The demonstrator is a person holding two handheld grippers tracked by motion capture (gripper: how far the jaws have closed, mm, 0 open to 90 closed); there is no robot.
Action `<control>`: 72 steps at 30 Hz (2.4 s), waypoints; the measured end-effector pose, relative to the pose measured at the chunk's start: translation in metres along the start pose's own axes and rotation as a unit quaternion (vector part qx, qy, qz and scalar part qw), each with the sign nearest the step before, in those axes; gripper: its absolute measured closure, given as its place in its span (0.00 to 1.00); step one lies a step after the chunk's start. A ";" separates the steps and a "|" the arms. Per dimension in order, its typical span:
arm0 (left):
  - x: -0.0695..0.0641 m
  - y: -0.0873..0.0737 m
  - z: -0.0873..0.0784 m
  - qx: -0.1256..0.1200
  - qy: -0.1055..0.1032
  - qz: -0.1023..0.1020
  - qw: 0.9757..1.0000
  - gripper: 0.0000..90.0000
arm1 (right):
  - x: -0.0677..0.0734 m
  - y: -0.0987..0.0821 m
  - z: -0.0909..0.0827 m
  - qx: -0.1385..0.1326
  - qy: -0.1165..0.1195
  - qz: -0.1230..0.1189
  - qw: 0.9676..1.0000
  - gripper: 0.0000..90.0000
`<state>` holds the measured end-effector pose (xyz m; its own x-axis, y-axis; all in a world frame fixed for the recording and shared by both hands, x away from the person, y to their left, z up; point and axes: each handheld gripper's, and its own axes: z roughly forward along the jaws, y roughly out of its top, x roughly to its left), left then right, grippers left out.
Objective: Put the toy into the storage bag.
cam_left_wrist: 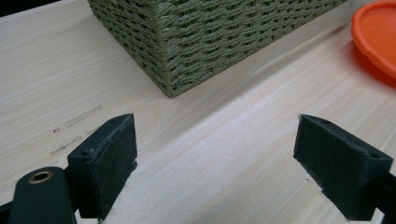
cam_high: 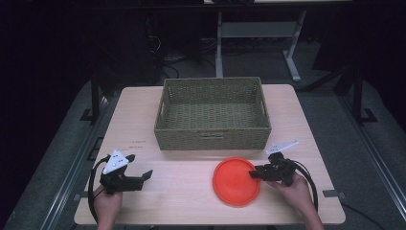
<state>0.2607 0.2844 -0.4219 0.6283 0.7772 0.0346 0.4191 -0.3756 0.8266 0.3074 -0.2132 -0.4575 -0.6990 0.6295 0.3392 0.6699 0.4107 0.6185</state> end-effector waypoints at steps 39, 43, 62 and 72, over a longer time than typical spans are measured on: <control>0.000 0.000 -0.001 -0.005 0.001 0.003 1.000 0.14 | 0.012 -0.001 -0.015 -0.054 0.002 -0.016 0.998 0.87; 0.000 0.000 -0.001 -0.005 0.003 0.002 1.000 0.14 | 0.014 0.001 -0.017 -0.062 0.006 -0.019 0.998 0.89; 0.000 0.000 -0.001 -0.004 0.001 0.006 1.000 0.14 | 0.026 0.006 -0.038 -0.102 0.014 -0.024 0.994 0.91; -0.001 0.000 -0.002 -0.003 0.003 0.004 1.000 0.14 | 0.028 0.009 -0.047 -0.122 0.019 -0.014 0.992 0.91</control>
<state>0.2589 0.2847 -0.4212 0.6273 0.7775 0.0447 0.4102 -0.3787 0.8297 0.2819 -0.2227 -0.4088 -0.7285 0.5933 0.3424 0.5729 0.2538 0.7793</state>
